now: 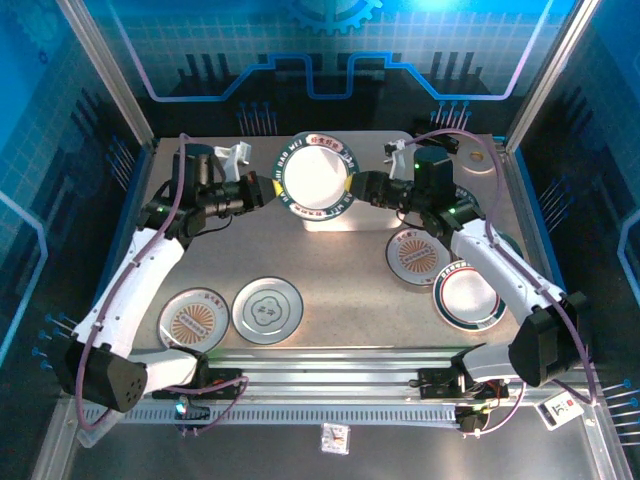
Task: Place the plates into the plastic bin on the countertop
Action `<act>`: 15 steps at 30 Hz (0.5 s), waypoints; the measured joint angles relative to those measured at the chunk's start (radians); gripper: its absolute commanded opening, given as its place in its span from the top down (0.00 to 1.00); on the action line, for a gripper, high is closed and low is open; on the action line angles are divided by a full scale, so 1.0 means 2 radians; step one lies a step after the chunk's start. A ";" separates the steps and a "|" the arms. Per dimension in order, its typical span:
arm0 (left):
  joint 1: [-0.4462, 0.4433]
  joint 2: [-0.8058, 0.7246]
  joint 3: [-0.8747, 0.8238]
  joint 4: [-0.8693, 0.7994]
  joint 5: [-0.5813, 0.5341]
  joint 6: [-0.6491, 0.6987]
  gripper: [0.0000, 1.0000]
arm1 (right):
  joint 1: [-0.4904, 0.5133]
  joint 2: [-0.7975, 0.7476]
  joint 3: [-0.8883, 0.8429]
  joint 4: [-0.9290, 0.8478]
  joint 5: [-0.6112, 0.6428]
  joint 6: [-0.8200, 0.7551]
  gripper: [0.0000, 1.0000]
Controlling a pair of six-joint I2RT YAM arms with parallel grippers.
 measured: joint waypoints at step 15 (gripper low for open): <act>0.000 0.004 0.000 -0.008 -0.011 0.003 0.75 | 0.004 0.002 0.018 -0.023 0.005 -0.004 0.94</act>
